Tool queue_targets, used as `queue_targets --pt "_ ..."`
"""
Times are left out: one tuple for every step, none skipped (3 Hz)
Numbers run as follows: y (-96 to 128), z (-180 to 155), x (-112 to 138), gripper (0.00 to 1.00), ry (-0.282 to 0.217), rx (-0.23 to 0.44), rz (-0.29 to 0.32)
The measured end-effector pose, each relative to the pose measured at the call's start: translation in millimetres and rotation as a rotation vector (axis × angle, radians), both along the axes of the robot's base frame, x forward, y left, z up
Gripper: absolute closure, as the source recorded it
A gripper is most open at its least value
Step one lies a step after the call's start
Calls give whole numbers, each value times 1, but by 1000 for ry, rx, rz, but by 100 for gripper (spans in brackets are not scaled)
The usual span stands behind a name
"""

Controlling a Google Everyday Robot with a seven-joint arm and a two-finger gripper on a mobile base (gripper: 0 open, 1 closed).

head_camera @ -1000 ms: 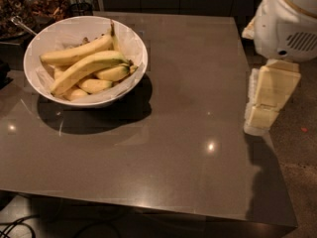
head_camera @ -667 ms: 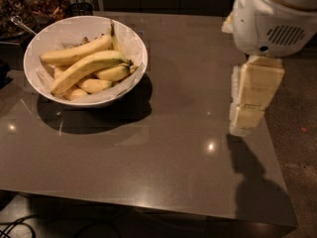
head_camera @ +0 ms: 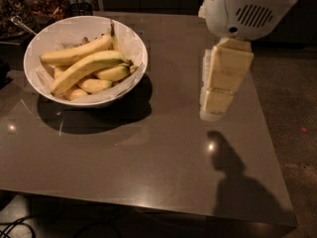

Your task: Pick banana from white bowl

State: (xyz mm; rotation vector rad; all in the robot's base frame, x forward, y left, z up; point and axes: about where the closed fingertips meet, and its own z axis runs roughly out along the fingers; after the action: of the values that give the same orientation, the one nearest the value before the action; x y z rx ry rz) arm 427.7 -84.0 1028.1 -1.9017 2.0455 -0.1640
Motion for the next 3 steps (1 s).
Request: queue_targets --pt "49 7 20 0 4 6 53" --pt "92 0 40 0 36 -15 120" --pt "102 7 42 0 4 7 134"
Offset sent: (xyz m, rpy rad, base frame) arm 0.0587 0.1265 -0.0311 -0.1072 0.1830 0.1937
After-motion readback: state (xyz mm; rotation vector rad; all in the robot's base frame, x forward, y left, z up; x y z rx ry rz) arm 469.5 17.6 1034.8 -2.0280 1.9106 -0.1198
